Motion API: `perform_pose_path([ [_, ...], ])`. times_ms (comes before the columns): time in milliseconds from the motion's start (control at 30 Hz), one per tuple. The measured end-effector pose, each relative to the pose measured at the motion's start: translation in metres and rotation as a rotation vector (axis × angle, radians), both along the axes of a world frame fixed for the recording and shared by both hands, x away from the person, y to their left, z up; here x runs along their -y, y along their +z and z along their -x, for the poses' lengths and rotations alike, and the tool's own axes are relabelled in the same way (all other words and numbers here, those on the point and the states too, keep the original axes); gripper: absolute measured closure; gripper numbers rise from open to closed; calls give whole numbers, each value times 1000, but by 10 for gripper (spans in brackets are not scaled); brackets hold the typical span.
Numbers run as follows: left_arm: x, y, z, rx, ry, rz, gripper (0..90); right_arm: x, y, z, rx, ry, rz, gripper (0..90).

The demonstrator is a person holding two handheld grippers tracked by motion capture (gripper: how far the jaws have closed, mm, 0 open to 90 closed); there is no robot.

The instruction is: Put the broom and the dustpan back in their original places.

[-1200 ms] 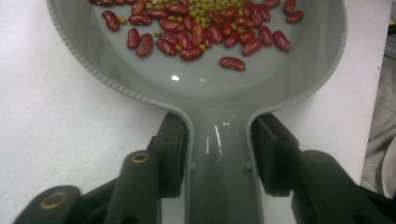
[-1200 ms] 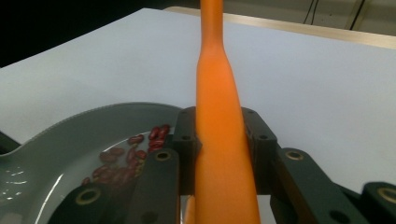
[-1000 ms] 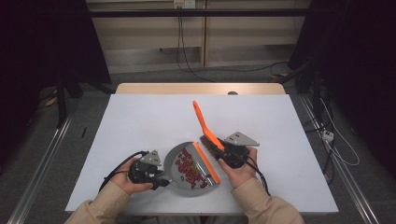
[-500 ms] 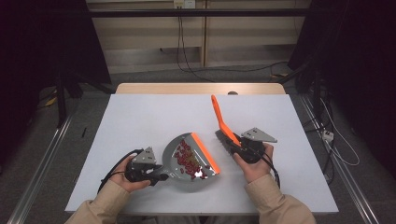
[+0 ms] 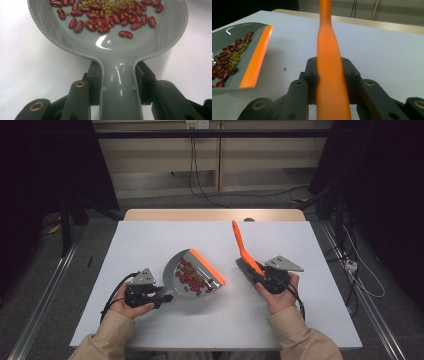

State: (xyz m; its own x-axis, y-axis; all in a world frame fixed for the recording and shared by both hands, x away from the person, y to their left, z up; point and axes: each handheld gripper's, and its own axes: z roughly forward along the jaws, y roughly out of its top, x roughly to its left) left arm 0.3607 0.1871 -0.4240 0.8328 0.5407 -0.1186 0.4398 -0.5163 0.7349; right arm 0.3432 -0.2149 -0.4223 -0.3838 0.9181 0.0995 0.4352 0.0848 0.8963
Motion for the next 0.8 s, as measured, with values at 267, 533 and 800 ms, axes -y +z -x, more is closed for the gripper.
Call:
perform_pose_path([
  [267,-8,-2,-8,7,109,-20,631,12,-1,1,7,-27,3,710],
  [533,-15,-6,-16,9,211,-33,631,22,-3,1,2,-47,11,710],
  [800,-24,-11,-23,-9,281,-52,631,30,-6,1,-5,-74,24,710],
])
